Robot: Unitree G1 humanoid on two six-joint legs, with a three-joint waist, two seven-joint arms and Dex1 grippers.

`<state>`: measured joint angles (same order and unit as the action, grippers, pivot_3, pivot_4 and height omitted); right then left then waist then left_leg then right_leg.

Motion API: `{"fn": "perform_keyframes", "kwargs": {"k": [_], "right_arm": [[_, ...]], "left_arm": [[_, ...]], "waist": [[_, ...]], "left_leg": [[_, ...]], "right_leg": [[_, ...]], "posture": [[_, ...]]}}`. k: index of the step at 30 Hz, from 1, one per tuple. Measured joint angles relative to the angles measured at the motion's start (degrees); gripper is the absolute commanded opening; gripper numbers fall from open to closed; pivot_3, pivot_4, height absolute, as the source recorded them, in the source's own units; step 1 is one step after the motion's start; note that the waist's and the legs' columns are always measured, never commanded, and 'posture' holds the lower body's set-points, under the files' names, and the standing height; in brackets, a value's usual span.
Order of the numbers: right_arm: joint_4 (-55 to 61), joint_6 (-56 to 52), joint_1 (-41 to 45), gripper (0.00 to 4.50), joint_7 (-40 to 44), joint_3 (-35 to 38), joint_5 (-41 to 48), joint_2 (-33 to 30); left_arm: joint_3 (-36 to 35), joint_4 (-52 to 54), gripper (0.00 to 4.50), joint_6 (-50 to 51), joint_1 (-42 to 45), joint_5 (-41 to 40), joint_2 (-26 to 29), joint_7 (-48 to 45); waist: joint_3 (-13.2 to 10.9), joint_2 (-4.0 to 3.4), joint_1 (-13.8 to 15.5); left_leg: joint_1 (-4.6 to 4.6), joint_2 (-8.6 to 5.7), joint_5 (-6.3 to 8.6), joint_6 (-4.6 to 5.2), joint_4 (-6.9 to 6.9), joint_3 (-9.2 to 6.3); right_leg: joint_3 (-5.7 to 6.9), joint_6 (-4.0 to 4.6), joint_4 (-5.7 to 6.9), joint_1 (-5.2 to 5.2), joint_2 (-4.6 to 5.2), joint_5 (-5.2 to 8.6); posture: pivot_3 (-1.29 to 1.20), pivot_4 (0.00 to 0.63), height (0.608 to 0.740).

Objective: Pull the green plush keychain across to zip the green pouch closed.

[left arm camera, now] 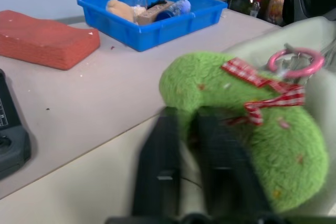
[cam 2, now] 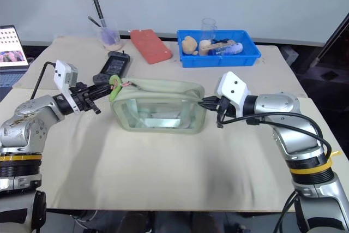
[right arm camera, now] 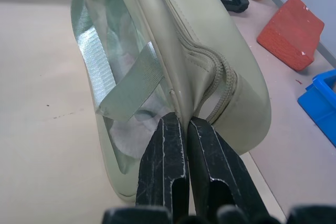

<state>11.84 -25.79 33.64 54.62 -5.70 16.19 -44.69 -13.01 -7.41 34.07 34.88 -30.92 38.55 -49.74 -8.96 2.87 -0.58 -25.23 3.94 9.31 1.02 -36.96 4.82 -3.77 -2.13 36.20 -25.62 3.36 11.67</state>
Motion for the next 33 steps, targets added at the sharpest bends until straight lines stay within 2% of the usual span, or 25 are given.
{"fn": "perform_keyframes", "kwargs": {"k": [4, 7, 11, 15, 18, 25, 33], "right_arm": [[-0.03, 0.03, 0.01, 0.00, -0.05, -0.01, -0.27, 0.17], [-0.15, 0.17, 0.01, 0.00, -0.07, 0.00, -0.36, 0.34], [-0.19, 0.19, 0.09, 0.00, -0.13, -0.02, -0.75, 0.51], [-0.48, 0.19, 0.95, 0.00, -0.17, -0.19, -1.49, 1.04], [-0.75, 0.18, 1.09, 0.00, -0.27, -0.19, -1.59, 1.22], [-0.89, 0.16, 1.08, 0.00, -0.93, -0.16, -1.60, 1.45], [-3.28, 0.94, 2.01, 0.00, -1.12, -0.29, -2.43, 2.56]], "left_arm": [[-2.15, 0.24, 0.03, 4.31, 4.92, -4.41, -0.23, 0.87], [-1.10, 2.45, 0.03, 7.44, 7.38, -6.02, 0.10, 0.21], [6.35, 7.51, 0.03, 5.63, 9.56, -2.33, 2.37, -2.76], [12.32, 6.83, 0.03, 1.72, 9.60, 2.33, 1.44, -4.37], [13.80, 4.05, 1.08, -1.14, 10.28, 4.38, 0.30, -5.13], [12.93, 3.03, 4.46, -1.00, 13.72, 4.66, 1.19, -7.02], [6.74, 9.43, 4.46, 4.53, 12.71, 1.36, 6.91, -6.00]], "waist": [[0.00, 0.00, -0.12], [0.00, 0.01, -0.14], [0.01, -0.02, -0.13], [0.01, -0.02, -0.12], [0.00, -0.01, -0.12], [0.00, -0.01, -0.17], [0.00, -0.02, -0.42]], "left_leg": [[0.00, -0.01, 0.00, 0.00, 0.00, 0.00], [-0.01, -0.01, 0.00, 0.00, 0.01, -0.01], [0.01, -0.03, 0.00, 0.00, 0.01, 0.00], [0.00, -0.02, 0.00, 0.00, 0.01, -0.01], [-0.01, -0.02, 0.00, 0.00, 0.01, -0.01], [-0.03, -0.02, 0.00, 0.01, 0.01, -0.02], [-0.02, -0.01, 0.00, 0.01, 0.02, -0.02]], "right_leg": [[0.00, -0.05, -0.02, 0.01, 0.00, -0.02], [0.00, -0.10, -0.02, 0.00, -0.02, -0.04], [-0.01, -0.04, -0.04, 0.03, -0.01, 0.00], [-0.01, -0.02, -0.02, 0.02, -0.02, -0.01], [-0.01, -0.02, -0.03, 0.01, -0.02, 0.00], [-0.02, -0.05, -0.04, 0.00, -0.02, 0.00], [-0.02, -0.07, -0.02, -0.01, -0.03, -0.01]], "posture": [[0.00, 0.150, 0.740], [0.00, 0.150, 0.740], [0.00, 0.150, 0.740], [0.00, 0.150, 0.740], [0.00, 0.150, 0.740], [0.00, 0.150, 0.740], [0.00, 0.150, 0.740]]}}
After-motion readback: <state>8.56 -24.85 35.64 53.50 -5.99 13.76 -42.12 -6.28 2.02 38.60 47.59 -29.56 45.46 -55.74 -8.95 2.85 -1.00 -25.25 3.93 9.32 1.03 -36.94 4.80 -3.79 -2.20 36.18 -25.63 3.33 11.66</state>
